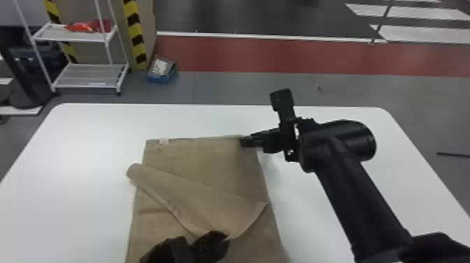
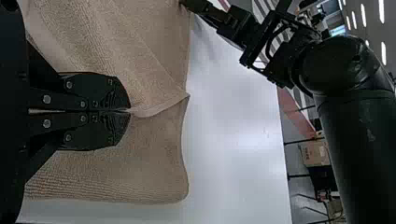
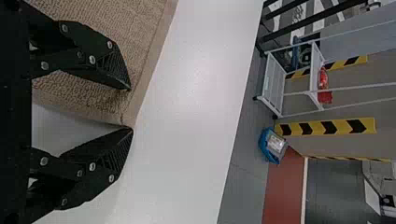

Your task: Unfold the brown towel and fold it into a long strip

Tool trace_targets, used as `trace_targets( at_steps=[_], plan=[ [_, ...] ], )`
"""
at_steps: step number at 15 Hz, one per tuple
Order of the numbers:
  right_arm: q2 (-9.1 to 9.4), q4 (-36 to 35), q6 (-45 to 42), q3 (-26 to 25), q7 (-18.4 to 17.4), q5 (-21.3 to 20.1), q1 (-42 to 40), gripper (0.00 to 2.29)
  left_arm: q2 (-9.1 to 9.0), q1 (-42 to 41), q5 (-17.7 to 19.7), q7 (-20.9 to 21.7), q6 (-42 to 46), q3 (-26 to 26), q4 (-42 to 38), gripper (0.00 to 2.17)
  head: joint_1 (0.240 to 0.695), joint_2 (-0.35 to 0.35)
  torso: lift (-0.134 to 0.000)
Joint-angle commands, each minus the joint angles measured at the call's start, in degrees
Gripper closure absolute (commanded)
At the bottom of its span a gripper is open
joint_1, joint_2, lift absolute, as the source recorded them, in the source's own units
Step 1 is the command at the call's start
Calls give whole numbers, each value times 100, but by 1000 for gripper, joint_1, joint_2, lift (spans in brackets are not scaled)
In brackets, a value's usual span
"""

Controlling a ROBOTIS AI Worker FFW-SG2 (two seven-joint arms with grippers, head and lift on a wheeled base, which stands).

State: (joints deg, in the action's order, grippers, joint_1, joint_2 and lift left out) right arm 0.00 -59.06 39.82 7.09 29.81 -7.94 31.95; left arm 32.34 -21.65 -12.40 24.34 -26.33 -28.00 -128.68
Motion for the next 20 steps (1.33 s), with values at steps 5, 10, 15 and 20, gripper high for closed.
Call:
trace_targets(
  at_steps=[5,10,15,20],
  plan=[
    [5,-624,585,-129,-335,12,-277,1538,-9,56,9,-26,-18,110,36,1949,695,-94,-123],
    [-395,-1951,1042,-1316,-335,794,-1244,1538,-141,-6,167,-132,-88,805,106,1949,695,-104,-123],
    [-1063,-3120,1271,-2880,-300,1805,-2396,1538,-615,469,308,-123,-193,1402,502,1953,695,-190,-123],
    [-1134,-4149,1341,-3812,-309,2253,-3573,1534,-1037,794,308,-263,-193,1719,985,1949,695,-294,-123]
  ],
)
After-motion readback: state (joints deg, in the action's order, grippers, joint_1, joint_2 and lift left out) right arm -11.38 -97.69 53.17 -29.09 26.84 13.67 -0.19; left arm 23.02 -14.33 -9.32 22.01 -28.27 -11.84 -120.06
